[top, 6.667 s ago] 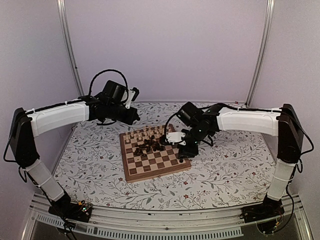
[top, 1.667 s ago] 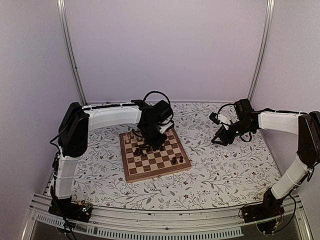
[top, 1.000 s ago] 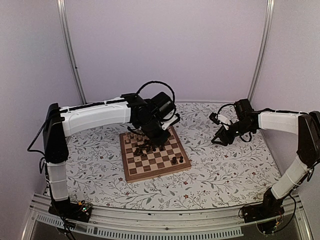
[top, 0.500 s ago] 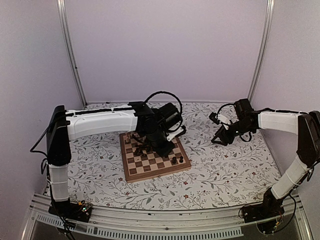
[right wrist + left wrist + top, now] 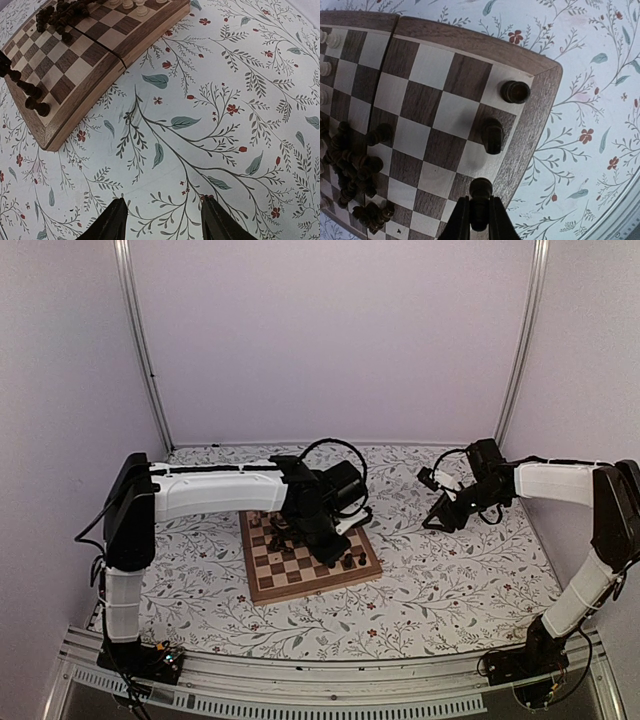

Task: Set up the chess pieces on the board
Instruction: Place the chess piece on the chessboard.

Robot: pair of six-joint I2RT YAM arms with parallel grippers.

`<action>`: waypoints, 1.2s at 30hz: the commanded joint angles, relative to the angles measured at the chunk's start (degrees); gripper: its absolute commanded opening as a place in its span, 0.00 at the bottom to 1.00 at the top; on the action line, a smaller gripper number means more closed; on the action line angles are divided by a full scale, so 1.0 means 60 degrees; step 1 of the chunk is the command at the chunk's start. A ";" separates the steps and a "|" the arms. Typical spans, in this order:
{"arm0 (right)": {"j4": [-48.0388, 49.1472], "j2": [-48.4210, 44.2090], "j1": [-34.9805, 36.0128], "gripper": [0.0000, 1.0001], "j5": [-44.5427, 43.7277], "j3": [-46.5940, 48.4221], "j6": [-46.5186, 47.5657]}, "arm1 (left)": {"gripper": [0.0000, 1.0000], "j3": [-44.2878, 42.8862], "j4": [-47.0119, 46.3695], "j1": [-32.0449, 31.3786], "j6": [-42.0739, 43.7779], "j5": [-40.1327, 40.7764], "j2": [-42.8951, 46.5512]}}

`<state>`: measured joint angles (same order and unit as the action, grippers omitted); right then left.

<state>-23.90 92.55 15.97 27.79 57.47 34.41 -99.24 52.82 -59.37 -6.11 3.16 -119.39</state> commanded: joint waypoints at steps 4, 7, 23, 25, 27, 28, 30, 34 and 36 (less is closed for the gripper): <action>-0.0136 0.0157 0.0018 0.53 0.0114 0.0247 0.0080 | 0.09 0.0006 -0.0102 -0.0124 -0.0072 -0.0250 -0.0303; -0.0147 0.0160 0.0013 0.53 0.0128 0.0245 0.0080 | 0.09 -0.0052 -0.0128 -0.0127 -0.0083 -0.0285 -0.0391; -0.0191 0.0218 0.0016 0.53 0.0144 0.0260 0.0123 | 0.12 -0.0411 -0.0231 -0.0124 -0.0097 0.0109 -0.0759; -0.0205 0.0219 0.0006 0.54 0.0143 0.0255 0.0124 | 0.13 -0.0394 -0.0259 -0.0114 -0.0102 0.0105 -0.0755; -0.0206 0.0233 0.0006 0.54 0.0144 0.0274 0.0125 | 0.15 -0.0394 -0.0263 -0.0115 -0.0101 0.0114 -0.0777; -0.0224 0.0233 0.0009 0.53 0.0144 0.0272 0.0124 | 0.16 -0.0393 -0.0266 -0.0110 -0.0099 0.0112 -0.0784; -0.0221 0.0253 0.0011 0.53 0.0156 0.0278 0.0132 | 0.19 -0.0393 -0.0236 -0.0111 -0.0113 0.0100 -0.0764; -0.0236 0.0252 0.0012 0.54 0.0158 0.0284 0.0138 | 0.27 -0.0449 -0.0248 -0.0124 -0.0143 -0.0066 -0.0530; -0.0247 0.0263 0.0013 0.54 0.0172 0.0287 0.0138 | 0.30 -0.0501 -0.0237 -0.0124 -0.0127 -0.0022 -0.0252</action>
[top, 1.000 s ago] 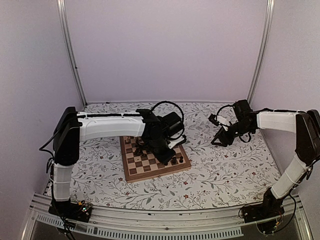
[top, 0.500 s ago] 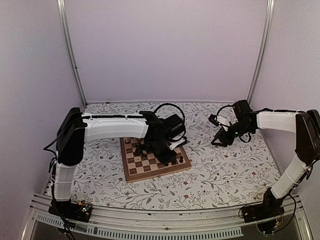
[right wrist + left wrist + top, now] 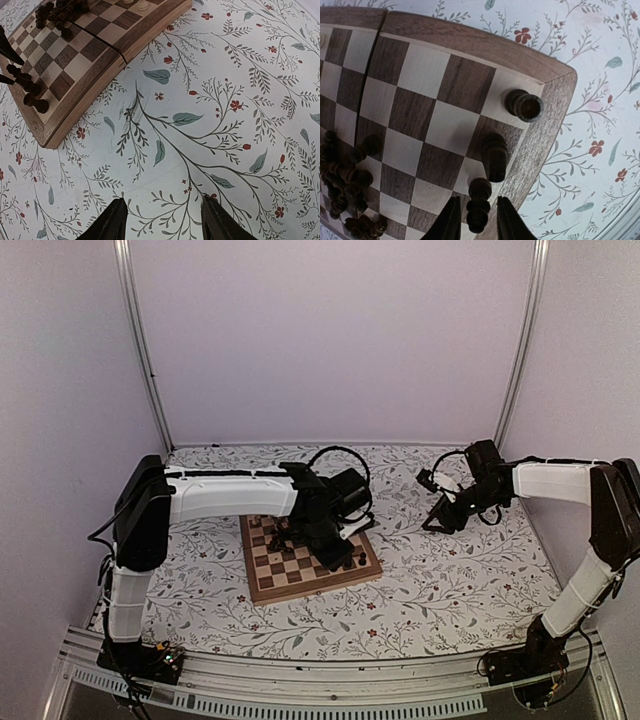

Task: Set up the chess pieces on the board
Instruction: Place the chess piece on the chessboard, then pick up the chess piece from the chessboard.

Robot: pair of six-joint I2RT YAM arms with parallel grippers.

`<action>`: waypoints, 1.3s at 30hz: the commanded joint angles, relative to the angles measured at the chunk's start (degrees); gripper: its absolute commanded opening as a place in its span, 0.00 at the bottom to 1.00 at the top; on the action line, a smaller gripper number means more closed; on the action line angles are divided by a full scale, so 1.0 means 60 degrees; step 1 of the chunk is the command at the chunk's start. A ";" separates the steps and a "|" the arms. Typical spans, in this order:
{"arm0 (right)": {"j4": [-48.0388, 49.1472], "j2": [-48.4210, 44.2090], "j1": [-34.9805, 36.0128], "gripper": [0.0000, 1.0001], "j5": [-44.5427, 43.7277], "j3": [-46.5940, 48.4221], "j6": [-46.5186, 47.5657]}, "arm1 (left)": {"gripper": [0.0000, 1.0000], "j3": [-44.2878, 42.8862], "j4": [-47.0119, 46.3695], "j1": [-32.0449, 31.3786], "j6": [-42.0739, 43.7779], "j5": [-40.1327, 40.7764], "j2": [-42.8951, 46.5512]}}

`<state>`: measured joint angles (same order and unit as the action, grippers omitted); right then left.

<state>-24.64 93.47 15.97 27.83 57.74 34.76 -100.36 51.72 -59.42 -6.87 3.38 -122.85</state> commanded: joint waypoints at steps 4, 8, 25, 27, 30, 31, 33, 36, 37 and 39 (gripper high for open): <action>-0.0144 0.0110 0.0011 0.54 0.0180 0.0251 0.0087 | 0.35 -0.0491 0.0012 -0.0068 0.0133 0.0275 0.0960; -0.0160 0.0096 0.0016 0.54 0.0166 0.0263 0.0094 | 0.39 -0.0632 0.0076 0.0242 0.0149 0.0691 0.1291; -0.0183 0.0091 0.0015 0.54 0.0081 0.0236 0.0175 | 0.44 -0.1189 -0.0118 0.1449 -0.0157 0.0861 -0.0331; -0.0198 0.0117 0.0018 0.54 0.0078 0.0248 0.0193 | 0.44 -0.1175 -0.0135 0.1539 -0.0144 0.0797 -0.0478; -0.0228 0.0150 0.0017 0.54 0.0063 0.0262 0.0197 | 0.43 -0.1178 -0.0182 0.1610 -0.0169 0.0740 -0.0663; -0.0232 0.0166 0.0017 0.54 0.0063 0.0265 0.0197 | 0.42 -0.1156 -0.0234 0.1632 -0.0152 0.0690 -0.0696; -0.0231 0.0182 0.0012 0.54 0.0063 0.0261 0.0211 | 0.41 -0.1092 -0.0399 0.1655 -0.0123 0.0585 -0.0741; -0.0260 0.0223 0.0011 0.54 0.0063 0.0271 0.0234 | 0.36 -0.1053 -0.0528 0.1685 -0.0103 0.0499 -0.0859; -0.0258 0.0237 0.0017 0.54 0.0063 0.0275 0.0240 | 0.34 -0.1069 -0.0556 0.1685 -0.0091 0.0474 -0.0898; -0.0270 0.0249 0.0010 0.54 0.0063 0.0270 0.0241 | 0.29 -0.1057 -0.0622 0.1685 -0.0082 0.0365 -0.0939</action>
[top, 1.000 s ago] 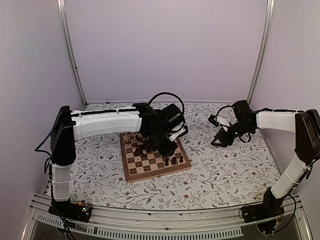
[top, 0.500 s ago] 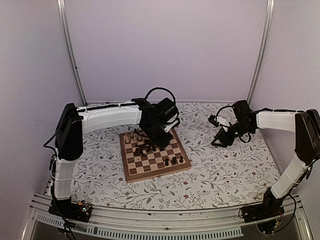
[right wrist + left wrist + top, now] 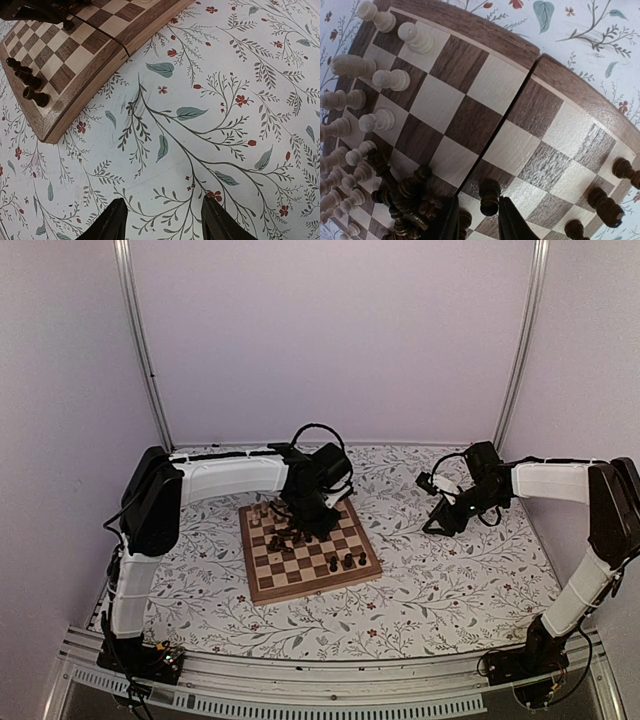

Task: Set up the chess pieces on the board
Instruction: Pick up the chess piece from the chessboard.

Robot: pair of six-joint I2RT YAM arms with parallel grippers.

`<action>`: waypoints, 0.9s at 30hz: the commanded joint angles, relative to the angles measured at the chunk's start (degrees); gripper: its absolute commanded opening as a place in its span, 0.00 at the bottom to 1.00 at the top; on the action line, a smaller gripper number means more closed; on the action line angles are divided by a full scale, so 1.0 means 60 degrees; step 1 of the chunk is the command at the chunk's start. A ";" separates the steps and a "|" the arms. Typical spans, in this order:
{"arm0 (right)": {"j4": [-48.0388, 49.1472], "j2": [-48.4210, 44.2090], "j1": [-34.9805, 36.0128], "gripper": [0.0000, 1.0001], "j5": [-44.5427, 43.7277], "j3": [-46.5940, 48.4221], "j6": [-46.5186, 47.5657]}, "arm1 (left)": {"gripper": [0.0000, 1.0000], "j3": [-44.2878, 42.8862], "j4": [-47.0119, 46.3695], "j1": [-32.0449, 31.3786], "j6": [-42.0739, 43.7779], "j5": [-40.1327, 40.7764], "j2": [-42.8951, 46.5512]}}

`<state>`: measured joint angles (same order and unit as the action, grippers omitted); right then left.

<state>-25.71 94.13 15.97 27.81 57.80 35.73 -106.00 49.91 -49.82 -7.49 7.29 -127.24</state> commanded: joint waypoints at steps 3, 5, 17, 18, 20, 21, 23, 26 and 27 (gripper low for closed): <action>-0.0094 0.0147 0.0016 0.54 0.0053 0.0269 0.0094 | 0.22 -0.0117 -0.0364 0.0072 0.0025 -0.0495 -0.0224; -0.0100 0.0147 0.0014 0.54 0.0039 0.0280 0.0096 | 0.19 -0.0110 -0.0364 0.0050 0.0021 -0.0576 -0.0224; -0.0122 0.0198 0.0018 0.54 0.0037 0.0273 0.0082 | 0.10 -0.0501 -0.0386 -0.0445 -0.0005 -0.0760 -0.0125; -0.0123 0.0193 0.0016 0.54 0.0037 0.0289 0.0092 | 0.10 -0.0563 -0.0380 -0.0506 -0.0002 -0.0843 -0.0129; -0.0123 0.0198 0.0018 0.54 0.0037 0.0297 0.0083 | 0.10 -0.0749 -0.0406 -0.0656 0.0003 -0.1017 -0.0170; -0.0123 0.0205 0.0016 0.54 0.0037 0.0294 0.0089 | 0.10 -0.0844 -0.0421 -0.0748 0.0001 -0.1099 -0.0217; -0.0145 0.0206 0.0018 0.54 0.0024 0.0298 0.0090 | 0.10 -0.1074 -0.0423 -0.0924 0.0008 -0.1141 -0.0347; -0.0138 0.0206 0.0014 0.54 0.0023 0.0298 0.0081 | 0.10 -0.1444 -0.0326 -0.1161 0.0073 -0.1142 -0.0602; -0.0149 0.0206 0.0015 0.54 0.0023 0.0296 0.0081 | 0.10 -0.1572 -0.0266 -0.1214 0.0066 -0.1142 -0.0685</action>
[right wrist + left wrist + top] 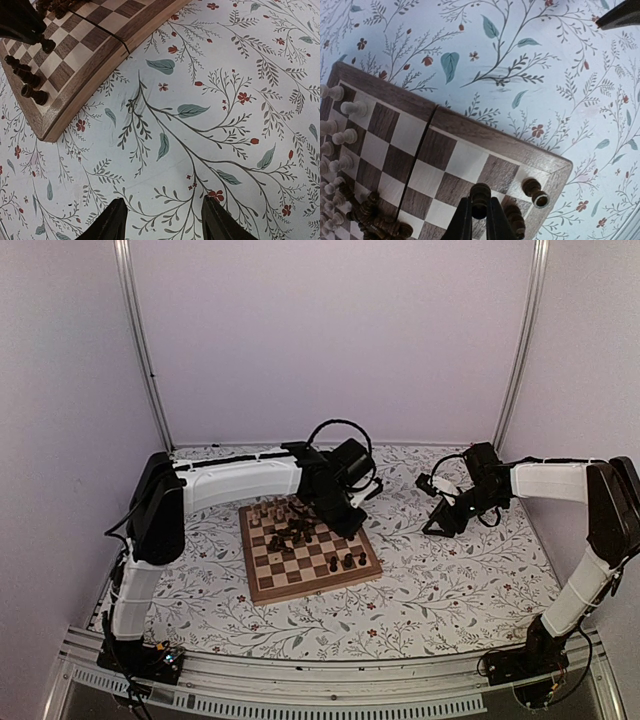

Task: Set up the chess pieces on the board
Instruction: Pick up the chess piece from the chessboard, then place the chess piece on the chessboard.

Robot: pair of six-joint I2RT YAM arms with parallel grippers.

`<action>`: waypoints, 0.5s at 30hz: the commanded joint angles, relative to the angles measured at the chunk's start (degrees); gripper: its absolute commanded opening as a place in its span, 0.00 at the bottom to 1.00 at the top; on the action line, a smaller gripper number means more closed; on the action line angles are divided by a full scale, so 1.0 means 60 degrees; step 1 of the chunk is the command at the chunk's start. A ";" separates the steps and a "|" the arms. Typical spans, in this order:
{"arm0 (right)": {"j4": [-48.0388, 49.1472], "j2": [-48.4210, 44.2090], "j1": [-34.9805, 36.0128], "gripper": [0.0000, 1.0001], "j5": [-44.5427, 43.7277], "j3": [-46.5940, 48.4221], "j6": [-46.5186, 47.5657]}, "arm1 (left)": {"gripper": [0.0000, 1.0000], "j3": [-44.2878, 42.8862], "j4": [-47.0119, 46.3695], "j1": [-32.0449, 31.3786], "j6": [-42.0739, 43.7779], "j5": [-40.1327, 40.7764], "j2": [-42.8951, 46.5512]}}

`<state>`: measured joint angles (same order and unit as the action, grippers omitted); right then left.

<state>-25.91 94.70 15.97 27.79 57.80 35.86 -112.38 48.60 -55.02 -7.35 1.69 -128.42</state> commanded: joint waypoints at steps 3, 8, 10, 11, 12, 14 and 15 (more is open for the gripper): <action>-0.0124 0.0104 0.0018 0.54 0.0041 0.0309 0.0059 | 0.10 -0.0698 0.0064 -0.0413 0.0041 -0.0209 -0.0695; -0.0137 0.0085 0.0005 0.54 0.0063 0.0313 0.0074 | 0.11 -0.0710 0.0059 -0.0430 0.0002 -0.0209 -0.0812; -0.0142 0.0083 0.0017 0.54 0.0070 0.0313 0.0087 | 0.11 -0.0731 0.0059 -0.0426 -0.0014 -0.0209 -0.0872; -0.0149 0.0082 0.0019 0.54 0.0070 0.0313 0.0088 | 0.11 -0.0737 0.0061 -0.0424 -0.0031 -0.0209 -0.0900; -0.0147 0.0082 0.0020 0.54 0.0070 0.0313 0.0088 | 0.11 -0.0745 0.0060 -0.0435 -0.0039 -0.0202 -0.0918; -0.0162 0.0082 0.0013 0.54 0.0070 0.0313 0.0088 | 0.11 -0.0767 0.0067 -0.0443 -0.0059 -0.0178 -0.0949; -0.0164 0.0082 0.0010 0.54 0.0070 0.0313 0.0088 | 0.11 -0.0767 0.0060 -0.0434 -0.0063 -0.0136 -0.0963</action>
<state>-26.24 94.70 15.97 27.79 58.24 35.88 -115.46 48.82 -57.58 -7.38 0.67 -132.92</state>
